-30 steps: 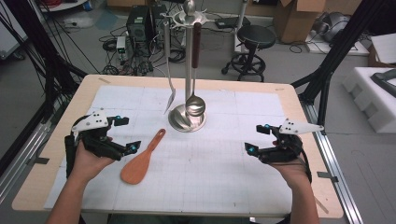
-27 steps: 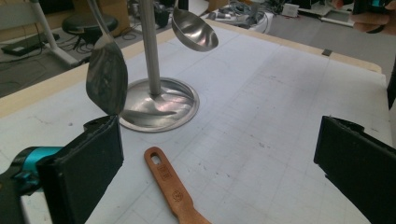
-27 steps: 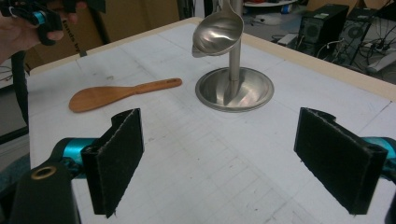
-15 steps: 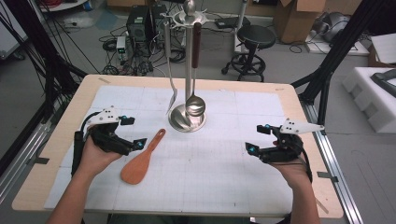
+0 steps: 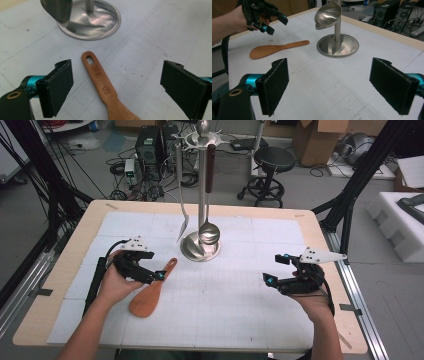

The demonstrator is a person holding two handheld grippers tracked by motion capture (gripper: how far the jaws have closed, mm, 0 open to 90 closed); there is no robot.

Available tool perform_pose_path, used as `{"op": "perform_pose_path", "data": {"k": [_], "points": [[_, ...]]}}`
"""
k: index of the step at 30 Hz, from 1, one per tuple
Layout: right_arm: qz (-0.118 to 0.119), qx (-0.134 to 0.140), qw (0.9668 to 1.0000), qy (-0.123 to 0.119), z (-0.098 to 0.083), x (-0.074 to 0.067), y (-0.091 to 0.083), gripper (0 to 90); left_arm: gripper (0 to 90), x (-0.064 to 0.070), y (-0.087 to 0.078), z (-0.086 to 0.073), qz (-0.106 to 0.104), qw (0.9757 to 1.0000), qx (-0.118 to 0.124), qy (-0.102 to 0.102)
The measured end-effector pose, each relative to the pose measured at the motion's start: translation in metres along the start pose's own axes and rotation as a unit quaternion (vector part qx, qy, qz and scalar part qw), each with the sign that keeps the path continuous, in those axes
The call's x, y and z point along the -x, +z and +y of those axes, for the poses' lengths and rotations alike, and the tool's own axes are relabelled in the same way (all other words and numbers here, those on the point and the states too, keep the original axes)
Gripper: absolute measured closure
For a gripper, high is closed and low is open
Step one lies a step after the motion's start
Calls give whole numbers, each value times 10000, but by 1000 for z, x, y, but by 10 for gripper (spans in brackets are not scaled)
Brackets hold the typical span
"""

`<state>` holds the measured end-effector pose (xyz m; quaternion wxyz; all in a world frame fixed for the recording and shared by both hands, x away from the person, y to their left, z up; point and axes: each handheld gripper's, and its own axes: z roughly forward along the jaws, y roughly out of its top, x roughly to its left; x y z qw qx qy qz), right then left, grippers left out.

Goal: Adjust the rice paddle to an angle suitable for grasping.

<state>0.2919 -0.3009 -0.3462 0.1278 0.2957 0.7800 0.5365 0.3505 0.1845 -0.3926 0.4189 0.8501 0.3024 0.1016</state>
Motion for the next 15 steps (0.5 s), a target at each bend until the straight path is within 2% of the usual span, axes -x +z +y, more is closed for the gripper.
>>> {"op": "perform_pose_path", "data": {"k": [3, 5, 8, 9, 15], "points": [[-5, -1, 10000, 4, 0, 1, 0, 151, 132, -1, 12, -3, 6, 9998, -221, 18], [-1, -3, 10000, 9, -1, 1, 0, 151, 139, -2, 15, -4, -4, 9997, -251, 11], [0, -25, 10000, 28, -1, 1, 1, 151, 174, -4, 22, -9, -27, 9993, -383, -26], [-7, -29, 10000, 25, -2, 2, 1, 151, 198, -6, 29, -13, -55, 9986, -531, -63], [-22, -49, 10000, 32, -3, 3, 1, 151, 282, -7, 40, -18, -28, 9970, -779, -10]]}}
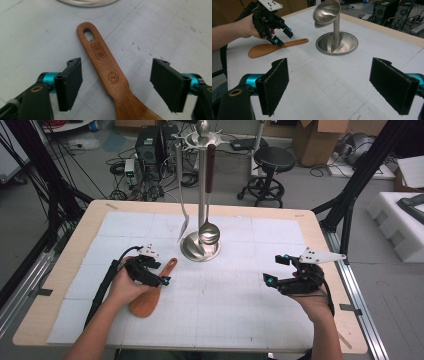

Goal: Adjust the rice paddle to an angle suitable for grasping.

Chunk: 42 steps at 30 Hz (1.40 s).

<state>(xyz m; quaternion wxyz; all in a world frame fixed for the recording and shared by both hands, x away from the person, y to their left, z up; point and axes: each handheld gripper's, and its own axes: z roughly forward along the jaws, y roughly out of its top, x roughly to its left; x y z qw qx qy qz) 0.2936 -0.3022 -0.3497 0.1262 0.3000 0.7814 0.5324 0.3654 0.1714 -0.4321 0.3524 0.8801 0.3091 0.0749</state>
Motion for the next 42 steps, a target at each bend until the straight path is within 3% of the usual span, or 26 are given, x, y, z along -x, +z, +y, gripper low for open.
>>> {"op": "perform_pose_path", "data": {"k": [3, 7, 8, 11, 12, 19, 21, 26, 33, 41, 42], "points": [[2, -21, 10000, 13, 0, 0, 0, 152, 382, 0, 5, -1, -62, 9999, -123, 46], [-5, -33, 10000, 34, -1, 1, 0, 151, 487, 3, 4, -2, 102, 9995, -154, 258], [-3, -50, 10000, 45, -2, 1, 1, 151, 551, 3, 4, -2, 76, 9994, -148, 295], [-14, -61, 10000, 41, -2, 1, 2, 151, 573, 5, 4, -1, 18, 9992, -169, 359], [-6, -66, 10000, 21, -2, 1, 3, 151, 582, 9, 4, 0, -108, 9990, -163, 400], [12, -50, 10000, 10, -1, -1, 2, 152, 604, 20, 7, 1, -291, 9979, -175, 549], [16, -46, 10000, -7, -1, -1, 2, 152, 611, 23, 6, 2, -357, 9964, -284, 711], [26, -28, 10000, 2, 0, -2, 1, 152, 628, 37, 6, 1, -532, 9940, -334, 897], [38, 2, 10000, -30, 1, -3, 0, 152, 640, 42, 4, -6, -639, 9948, -159, 773], [47, 7, 10000, -44, 2, -4, 0, 152, 637, 43, 3, -5, -682, 9941, -216, 811], [58, 17, 10000, -62, 2, -4, -1, 152, 519, 43, 1, -5, -682, 9952, -109, 699]]}}
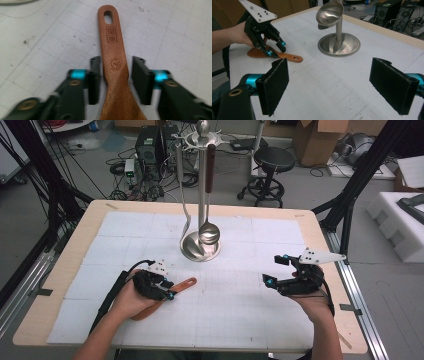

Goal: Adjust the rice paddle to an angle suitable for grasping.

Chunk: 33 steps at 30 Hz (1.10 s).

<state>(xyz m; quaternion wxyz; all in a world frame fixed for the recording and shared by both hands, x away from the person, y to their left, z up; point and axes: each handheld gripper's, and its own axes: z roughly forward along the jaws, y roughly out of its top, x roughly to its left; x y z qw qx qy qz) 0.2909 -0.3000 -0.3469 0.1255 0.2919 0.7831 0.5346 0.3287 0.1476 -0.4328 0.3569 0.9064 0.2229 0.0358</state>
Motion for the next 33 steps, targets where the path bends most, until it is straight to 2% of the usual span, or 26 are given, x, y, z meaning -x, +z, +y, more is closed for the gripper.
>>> {"op": "perform_pose_path", "data": {"k": [2, 4, 5, 6, 7, 8, 9, 12, 13, 14, 15, 17, 19, 20, 23, 25, 30, 33], "points": [[2, 1, 10000, 9, 0, 0, 0, 152, 512, 0, -2, 0, -28, 10000, 33, 23], [1, 2, 10000, -3, 0, 0, 0, 152, 502, -1, -8, 1, -33, 9998, 208, -21], [-3, -1, 10000, 8, 0, 0, 0, 152, 460, -1, -18, 3, 3, 9989, 459, -80], [-3, -1, 10000, 8, 0, 0, 0, 152, 443, -1, -18, 3, 3, 9989, 459, -80], [8, -8, 10000, 18, 0, 0, 0, 152, 443, -2, -24, 4, 13, 9982, 593, -113], [-2, -18, 10000, 9, 0, 0, 0, 152, 386, -2, -36, 7, 95, 9960, 872, -148], [-2, -18, 10000, 9, 0, 0, 0, 152, 370, -2, -36, 7, 95, 9960, 872, -148], [4, -20, 10000, 0, 0, 0, 1, 152, 354, 0, -53, 11, 153, 9923, 1222, -158], [5, -23, 10000, 0, 0, 0, 1, 152, 325, 1, -57, 13, 192, 9915, 1284, -119], [8, -23, 10000, -3, 0, 0, 1, 152, 251, 4, -65, 16, 232, 9905, 1354, -22], [8, -23, 10000, -3, 0, 0, 1, 152, 229, 4, -65, 16, 232, 9905, 1354, -22], [5, -39, 10000, 12, -1, 0, 1, 152, 207, 8, -72, 19, 297, 9888, 1459, 83], [14, -40, 10000, 10, -1, 0, 2, 152, 188, 10, -78, 21, 265, 9876, 1541, 131], [19, -56, 10000, 7, -1, 0, 3, 152, 168, 11, -83, 22, 330, 9865, 1590, 233], [25, -49, 10000, 7, -1, 0, 3, 152, 157, 12, -87, 23, 317, 9850, 1676, 249], [30, -59, 10000, 9, -1, 0, 4, 152, 143, 12, -90, 23, 399, 9841, 1711, 255], [30, -65, 10000, 19, -1, -2, 3, 152, 116, 10, -96, 22, 453, 9817, 1835, 230], [16, -45, 10000, 6, -2, -2, 1, 152, 83, 9, -98, 22, 386, 9798, 1949, 241]]}}
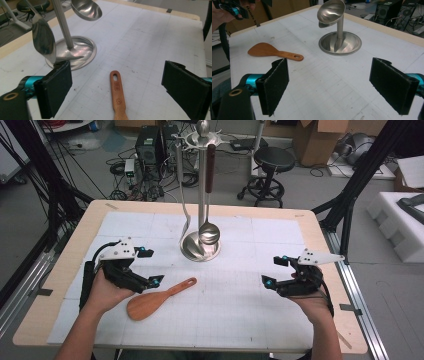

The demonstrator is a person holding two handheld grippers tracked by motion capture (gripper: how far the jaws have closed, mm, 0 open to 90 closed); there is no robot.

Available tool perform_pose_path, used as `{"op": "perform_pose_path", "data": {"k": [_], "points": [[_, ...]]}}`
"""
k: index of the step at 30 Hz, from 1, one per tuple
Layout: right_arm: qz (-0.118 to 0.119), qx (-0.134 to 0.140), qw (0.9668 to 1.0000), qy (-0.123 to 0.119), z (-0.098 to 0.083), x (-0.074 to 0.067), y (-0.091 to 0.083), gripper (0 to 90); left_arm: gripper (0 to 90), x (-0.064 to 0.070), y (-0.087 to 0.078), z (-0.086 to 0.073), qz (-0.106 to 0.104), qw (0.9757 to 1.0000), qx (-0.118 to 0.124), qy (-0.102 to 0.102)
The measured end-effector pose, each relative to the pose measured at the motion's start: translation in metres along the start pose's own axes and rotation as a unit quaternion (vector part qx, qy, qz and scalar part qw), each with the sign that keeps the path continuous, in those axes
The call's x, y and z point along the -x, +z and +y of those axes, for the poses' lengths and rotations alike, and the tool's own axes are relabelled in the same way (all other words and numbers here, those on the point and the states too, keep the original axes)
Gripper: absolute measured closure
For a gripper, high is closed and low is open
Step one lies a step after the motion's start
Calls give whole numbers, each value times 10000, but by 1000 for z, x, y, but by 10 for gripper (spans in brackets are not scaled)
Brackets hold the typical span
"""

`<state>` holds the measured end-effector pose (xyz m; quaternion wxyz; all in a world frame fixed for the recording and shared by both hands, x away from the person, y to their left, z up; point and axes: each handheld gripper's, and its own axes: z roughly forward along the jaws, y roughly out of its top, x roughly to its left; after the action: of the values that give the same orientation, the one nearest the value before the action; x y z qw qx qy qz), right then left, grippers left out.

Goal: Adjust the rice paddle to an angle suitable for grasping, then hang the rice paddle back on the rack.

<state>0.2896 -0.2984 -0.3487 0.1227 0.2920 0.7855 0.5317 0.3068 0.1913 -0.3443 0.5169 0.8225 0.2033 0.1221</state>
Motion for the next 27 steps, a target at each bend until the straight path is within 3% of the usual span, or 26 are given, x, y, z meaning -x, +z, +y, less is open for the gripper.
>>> {"op": "perform_pose_path", "data": {"k": [11, 24, 27], "points": [[2, -22, 10000, 14, 0, 0, 1, 152, 70, 0, 1, -1, 4, 10000, -13, 16], [12, 9, 10000, 6, 0, 0, 1, 152, 77, 0, 7, -3, 59, 9995, -304, 52], [18, 41, 10000, 30, 1, 2, 1, 152, 91, -3, 12, -5, -136, 9991, -399, 29]]}}
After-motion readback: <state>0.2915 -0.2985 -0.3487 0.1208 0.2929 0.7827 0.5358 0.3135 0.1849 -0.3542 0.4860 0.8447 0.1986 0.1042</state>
